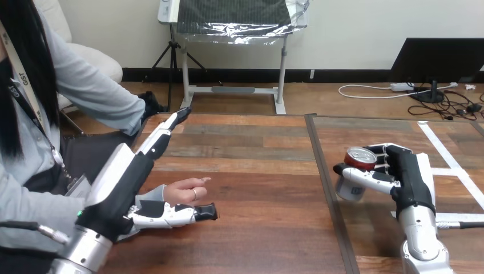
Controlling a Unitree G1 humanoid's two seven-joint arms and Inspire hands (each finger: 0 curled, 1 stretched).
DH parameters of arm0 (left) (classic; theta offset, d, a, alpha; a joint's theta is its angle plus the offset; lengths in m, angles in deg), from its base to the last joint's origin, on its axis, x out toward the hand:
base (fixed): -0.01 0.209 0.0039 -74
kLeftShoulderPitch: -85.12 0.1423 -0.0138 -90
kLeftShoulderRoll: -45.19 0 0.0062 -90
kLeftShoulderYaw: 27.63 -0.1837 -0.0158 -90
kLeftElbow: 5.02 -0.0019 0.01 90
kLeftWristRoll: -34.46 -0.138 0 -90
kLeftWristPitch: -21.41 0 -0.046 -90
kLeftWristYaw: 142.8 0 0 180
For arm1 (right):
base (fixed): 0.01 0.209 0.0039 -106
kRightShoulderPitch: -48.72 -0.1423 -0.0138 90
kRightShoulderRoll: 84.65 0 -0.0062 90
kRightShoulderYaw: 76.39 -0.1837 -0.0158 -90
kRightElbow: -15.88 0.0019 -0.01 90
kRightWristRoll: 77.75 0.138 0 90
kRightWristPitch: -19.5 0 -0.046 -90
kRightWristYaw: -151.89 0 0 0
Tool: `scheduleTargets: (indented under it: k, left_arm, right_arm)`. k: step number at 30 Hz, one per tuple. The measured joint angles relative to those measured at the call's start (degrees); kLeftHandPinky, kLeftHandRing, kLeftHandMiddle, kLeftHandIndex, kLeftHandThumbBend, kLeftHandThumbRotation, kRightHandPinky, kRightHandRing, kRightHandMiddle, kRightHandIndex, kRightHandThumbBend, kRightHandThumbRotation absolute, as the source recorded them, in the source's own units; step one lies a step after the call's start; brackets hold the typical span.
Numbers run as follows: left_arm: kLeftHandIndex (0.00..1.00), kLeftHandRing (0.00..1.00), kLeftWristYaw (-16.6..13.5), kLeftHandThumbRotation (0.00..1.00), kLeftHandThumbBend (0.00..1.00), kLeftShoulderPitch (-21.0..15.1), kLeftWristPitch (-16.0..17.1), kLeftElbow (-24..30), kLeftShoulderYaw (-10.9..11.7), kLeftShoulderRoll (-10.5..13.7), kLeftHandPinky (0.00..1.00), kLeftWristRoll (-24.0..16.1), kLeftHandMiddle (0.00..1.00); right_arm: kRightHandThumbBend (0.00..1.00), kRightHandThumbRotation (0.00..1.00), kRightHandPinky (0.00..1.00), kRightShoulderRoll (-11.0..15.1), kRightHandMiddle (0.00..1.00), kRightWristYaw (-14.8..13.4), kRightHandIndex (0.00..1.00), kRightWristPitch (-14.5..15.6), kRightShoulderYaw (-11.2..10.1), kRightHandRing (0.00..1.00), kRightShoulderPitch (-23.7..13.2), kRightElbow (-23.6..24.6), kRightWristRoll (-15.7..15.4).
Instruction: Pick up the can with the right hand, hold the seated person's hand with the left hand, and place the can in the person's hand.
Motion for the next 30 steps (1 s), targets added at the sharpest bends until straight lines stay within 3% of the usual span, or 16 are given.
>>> scheduleTargets:
  k: [18,30]
  left_arm:
    - [0.96,0.94,0.96,0.33,1.0,-0.12,-7.46,4.44,-1.6,5.23,0.87,-2.4,0.95]
    - [0.93,0.92,3.01,0.33,1.0,-1.12,-9.72,5.06,-3.93,8.68,0.86,-2.74,0.92]
  right_arm:
    - [0.77,0.0,0.37,-0.13,0.49,1.97,0.51,-1.12,0.26,0.42,-0.25,0.85,0.19]
    - [0.77,0.0,0.37,-0.21,0.49,1.9,0.52,-1.12,0.67,0.43,-1.22,0.86,-0.65]
